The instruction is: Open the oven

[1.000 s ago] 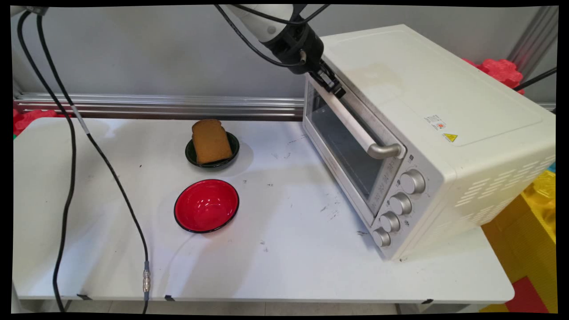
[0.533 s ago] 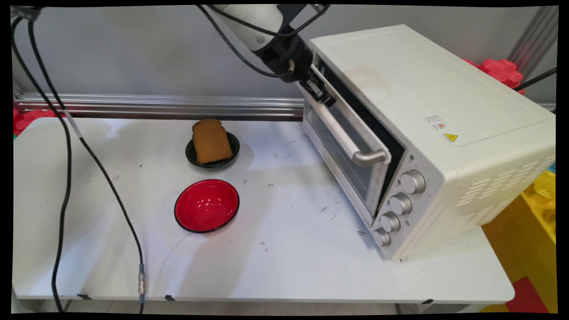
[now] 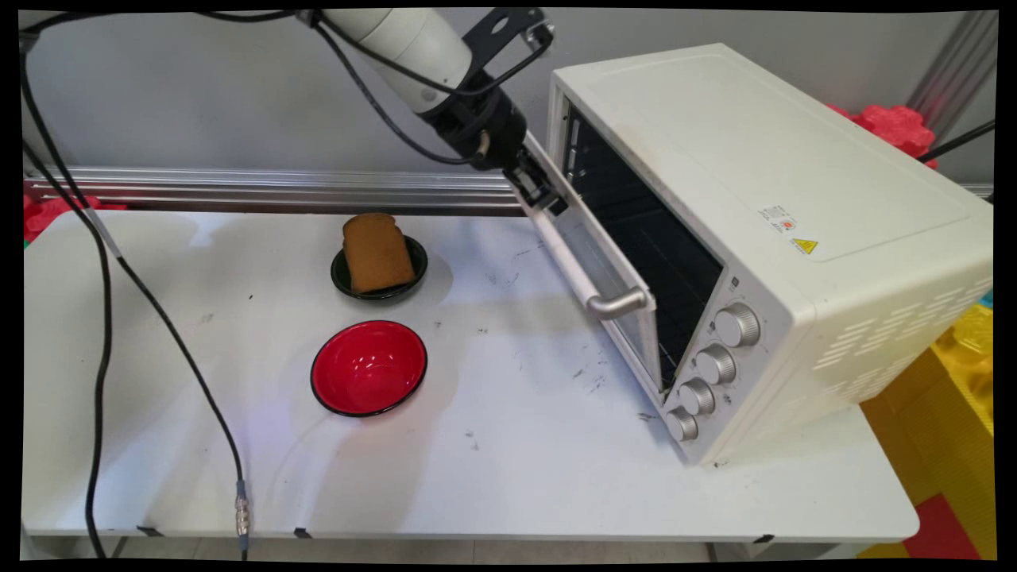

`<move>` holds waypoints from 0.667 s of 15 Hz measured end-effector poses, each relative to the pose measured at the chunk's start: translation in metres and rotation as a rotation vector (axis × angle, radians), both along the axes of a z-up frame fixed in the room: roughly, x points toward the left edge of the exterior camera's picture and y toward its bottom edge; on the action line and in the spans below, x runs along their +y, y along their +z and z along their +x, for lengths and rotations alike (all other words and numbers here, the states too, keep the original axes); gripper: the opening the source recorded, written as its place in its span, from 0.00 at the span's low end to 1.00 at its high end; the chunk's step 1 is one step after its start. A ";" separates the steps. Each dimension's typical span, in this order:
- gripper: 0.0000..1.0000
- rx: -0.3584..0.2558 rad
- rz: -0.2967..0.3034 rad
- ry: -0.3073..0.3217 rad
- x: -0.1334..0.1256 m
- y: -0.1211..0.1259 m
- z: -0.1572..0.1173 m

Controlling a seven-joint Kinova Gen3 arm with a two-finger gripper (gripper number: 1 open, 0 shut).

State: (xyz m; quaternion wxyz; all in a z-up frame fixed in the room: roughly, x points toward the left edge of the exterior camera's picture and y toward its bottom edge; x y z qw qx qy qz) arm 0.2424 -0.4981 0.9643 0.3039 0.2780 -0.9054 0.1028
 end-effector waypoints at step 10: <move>0.00 -0.051 0.008 -0.014 0.013 -0.030 0.029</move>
